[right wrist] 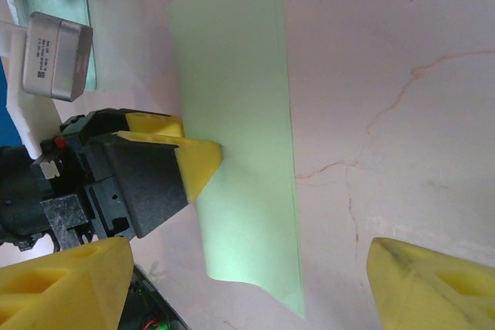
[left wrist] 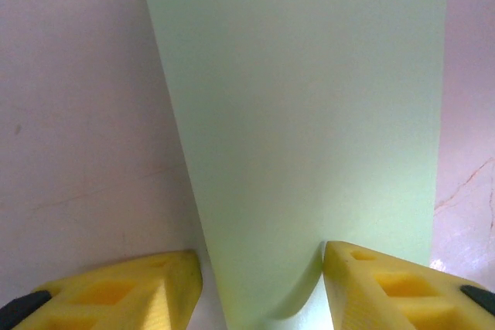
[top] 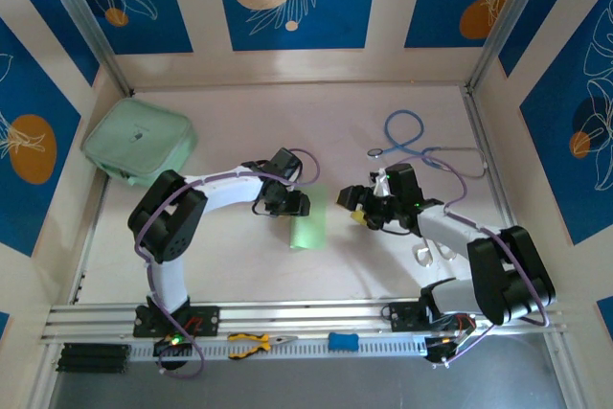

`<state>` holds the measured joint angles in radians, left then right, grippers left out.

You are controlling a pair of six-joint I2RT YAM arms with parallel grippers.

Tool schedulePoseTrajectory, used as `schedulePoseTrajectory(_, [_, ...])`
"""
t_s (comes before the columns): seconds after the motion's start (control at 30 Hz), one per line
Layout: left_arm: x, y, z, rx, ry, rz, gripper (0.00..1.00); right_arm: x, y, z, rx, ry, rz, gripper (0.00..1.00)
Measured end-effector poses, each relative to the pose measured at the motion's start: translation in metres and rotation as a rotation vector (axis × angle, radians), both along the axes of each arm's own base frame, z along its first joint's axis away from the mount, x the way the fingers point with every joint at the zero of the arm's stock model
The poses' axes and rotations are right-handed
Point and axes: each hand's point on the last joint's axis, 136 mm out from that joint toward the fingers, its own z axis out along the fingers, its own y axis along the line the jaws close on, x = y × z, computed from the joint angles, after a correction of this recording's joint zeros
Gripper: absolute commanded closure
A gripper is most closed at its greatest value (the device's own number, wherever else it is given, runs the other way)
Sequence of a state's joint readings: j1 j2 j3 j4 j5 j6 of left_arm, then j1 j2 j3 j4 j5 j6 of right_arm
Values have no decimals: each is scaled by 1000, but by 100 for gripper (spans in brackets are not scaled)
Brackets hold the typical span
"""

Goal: Fold a paper plane with a square sheet of paper (pick it up from the middle)
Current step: Hold the square sheet of paper at the center of the table.

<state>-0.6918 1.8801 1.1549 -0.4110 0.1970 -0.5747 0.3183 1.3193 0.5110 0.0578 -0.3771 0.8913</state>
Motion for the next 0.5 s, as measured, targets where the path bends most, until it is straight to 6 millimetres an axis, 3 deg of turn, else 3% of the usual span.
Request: schedulePoseTrajectory(0.5, [1, -1, -1, 10, 12, -2, 46, 2, -4, -1, -1, 2, -15, 20])
